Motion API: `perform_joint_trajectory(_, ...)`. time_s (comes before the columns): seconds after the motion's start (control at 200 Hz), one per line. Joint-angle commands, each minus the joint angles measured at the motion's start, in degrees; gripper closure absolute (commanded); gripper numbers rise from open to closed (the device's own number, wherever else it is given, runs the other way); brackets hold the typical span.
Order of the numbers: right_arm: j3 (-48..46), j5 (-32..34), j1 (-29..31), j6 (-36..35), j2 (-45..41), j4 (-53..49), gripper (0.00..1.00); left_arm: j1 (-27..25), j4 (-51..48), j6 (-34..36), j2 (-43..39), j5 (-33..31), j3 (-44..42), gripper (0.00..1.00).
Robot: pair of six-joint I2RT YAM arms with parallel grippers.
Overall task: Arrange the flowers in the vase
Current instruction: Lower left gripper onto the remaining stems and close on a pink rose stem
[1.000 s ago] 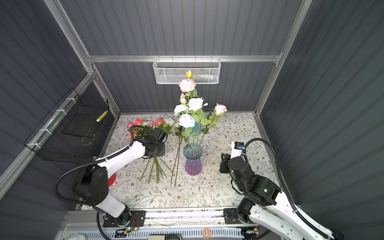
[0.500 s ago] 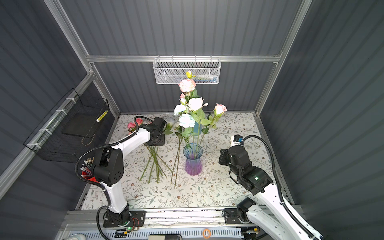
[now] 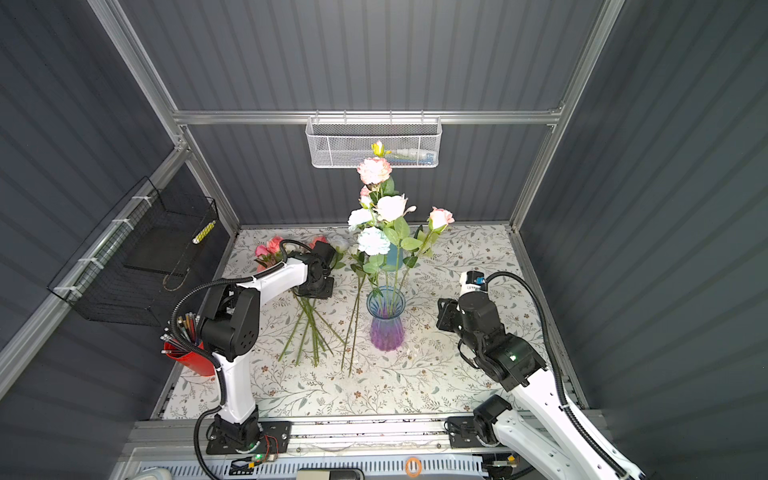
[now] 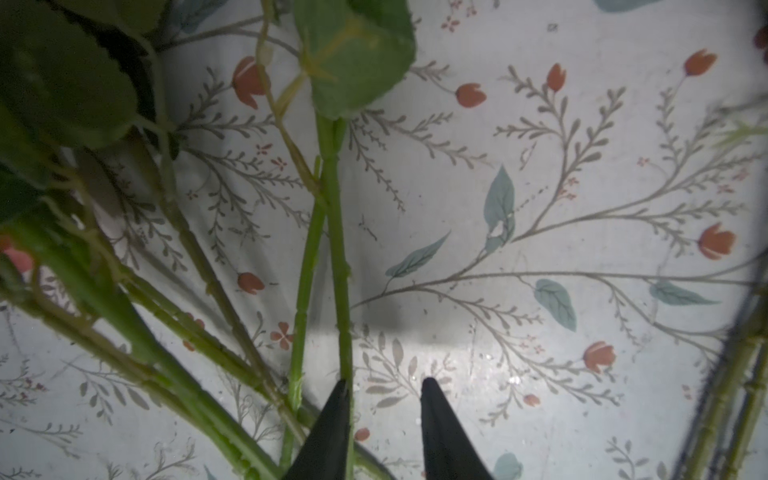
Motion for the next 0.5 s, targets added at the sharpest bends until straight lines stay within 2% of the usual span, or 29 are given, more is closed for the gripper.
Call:
perform_joint_trajectory(0.0, 0.58, -0.4, -0.29, -0.26, -0.54, -0.14, 0.72, 0.39, -0.23, 0.96, 0.42, -0.02, -1.03, 0.71)
perform_joint_trajectory(0.105, 0.33, -0.54, -0.32, 0.01, -0.45, -0.13, 0.72, 0.44, 0.2, 0.85, -1.77, 1.06, -1.77, 0.68)
perform_joint_trajectory(0.25, 0.06, -1.15, -0.32, 0.38, 0.14, 0.63, 0.72, 0.4, -0.26, 1.09, -4.42, -1.12, -1.89, 0.6)
perform_joint_trajectory(0.465, 0.41, -1.23, -0.4, 0.34, 0.29, -0.04, 0.71, 0.47, 1.62, 1.2, -5.4, -2.15, -3.06, 0.6)
perform_joint_trajectory(0.495, 0.32, -1.09, -0.35, 0.37, 0.1, -0.05, 0.7, 0.47, 2.11, 1.41, -5.84, -2.15, -5.32, 0.6)
